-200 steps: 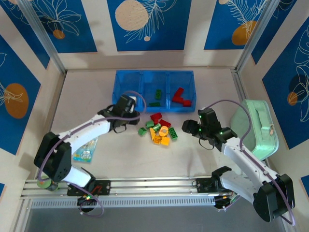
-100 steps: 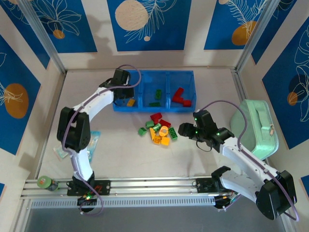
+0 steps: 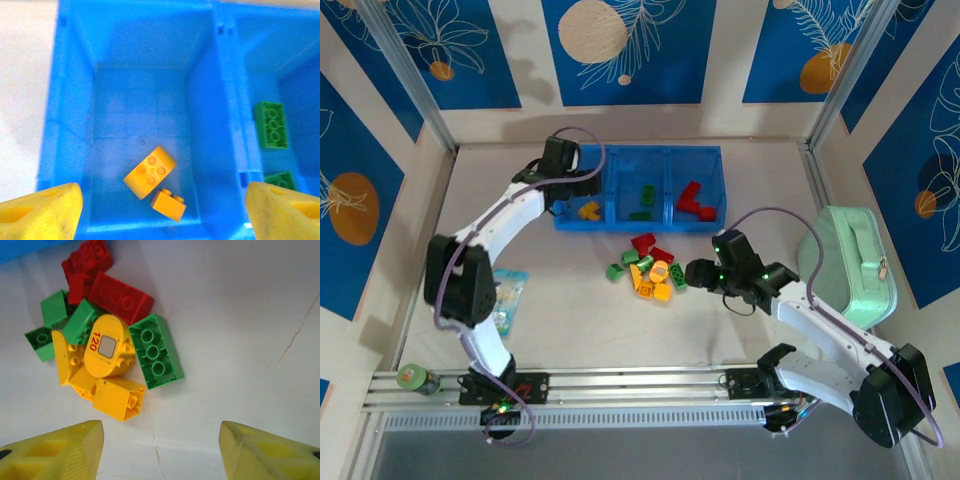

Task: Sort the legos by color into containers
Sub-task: Pick up the lego from the center of the table.

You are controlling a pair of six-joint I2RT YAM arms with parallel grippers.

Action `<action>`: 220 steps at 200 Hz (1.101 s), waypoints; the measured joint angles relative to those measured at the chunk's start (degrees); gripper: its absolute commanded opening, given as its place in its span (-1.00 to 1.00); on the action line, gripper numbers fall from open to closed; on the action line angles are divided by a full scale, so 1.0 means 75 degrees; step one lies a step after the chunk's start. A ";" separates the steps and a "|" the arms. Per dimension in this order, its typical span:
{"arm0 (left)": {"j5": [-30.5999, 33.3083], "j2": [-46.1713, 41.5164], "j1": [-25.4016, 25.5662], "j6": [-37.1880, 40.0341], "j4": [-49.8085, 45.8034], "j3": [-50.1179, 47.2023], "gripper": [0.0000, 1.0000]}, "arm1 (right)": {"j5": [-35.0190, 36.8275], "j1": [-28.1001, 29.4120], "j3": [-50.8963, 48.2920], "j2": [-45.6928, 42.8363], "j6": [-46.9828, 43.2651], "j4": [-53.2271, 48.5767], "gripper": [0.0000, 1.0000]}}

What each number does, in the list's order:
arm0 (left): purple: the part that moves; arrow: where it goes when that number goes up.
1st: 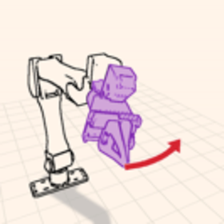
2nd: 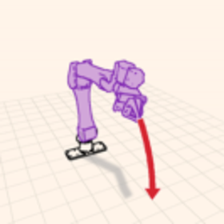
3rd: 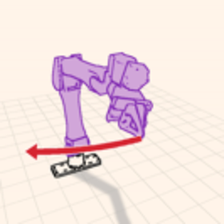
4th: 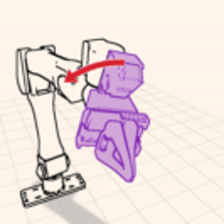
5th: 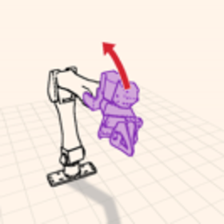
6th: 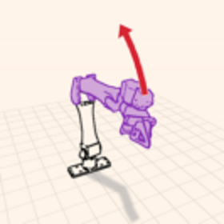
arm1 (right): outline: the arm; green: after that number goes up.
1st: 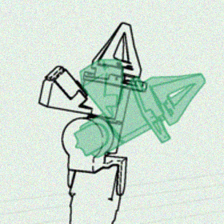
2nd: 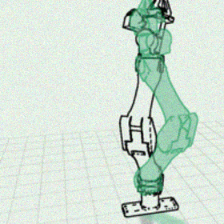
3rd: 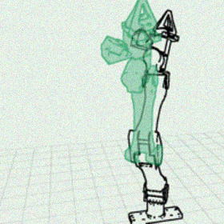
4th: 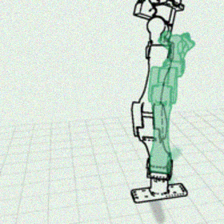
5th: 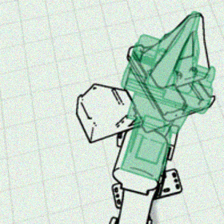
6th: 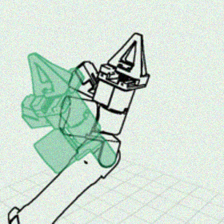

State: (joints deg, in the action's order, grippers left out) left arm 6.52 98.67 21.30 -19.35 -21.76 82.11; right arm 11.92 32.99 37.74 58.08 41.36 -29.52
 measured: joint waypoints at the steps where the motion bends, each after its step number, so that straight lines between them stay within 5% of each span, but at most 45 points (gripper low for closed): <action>1: 0.0000 -0.0038 0.0000 0.0000 0.0020 -0.0032 0.68 | 0.0006 0.0012 0.0000 0.0006 0.0000 -0.0003 0.27; 58: -0.0003 -0.2034 0.0283 -0.0073 0.0935 -0.2282 0.68 | 0.0157 0.1093 0.0178 0.0912 -0.0108 -0.0009 0.29; 139: 0.0119 -0.4296 0.0664 -0.0595 0.1000 -0.5074 0.68 | 0.0903 0.2049 0.2291 0.4019 0.0207 -0.0586 0.39; 220: 0.0166 -0.5517 0.0679 -0.0988 0.0845 -0.6481 0.67 | 0.1428 0.2273 0.3060 0.5289 0.0851 -0.1425 0.09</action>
State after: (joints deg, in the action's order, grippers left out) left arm 7.77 57.30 26.39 -26.76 -15.42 33.50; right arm 22.63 50.04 60.69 97.76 47.75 -40.21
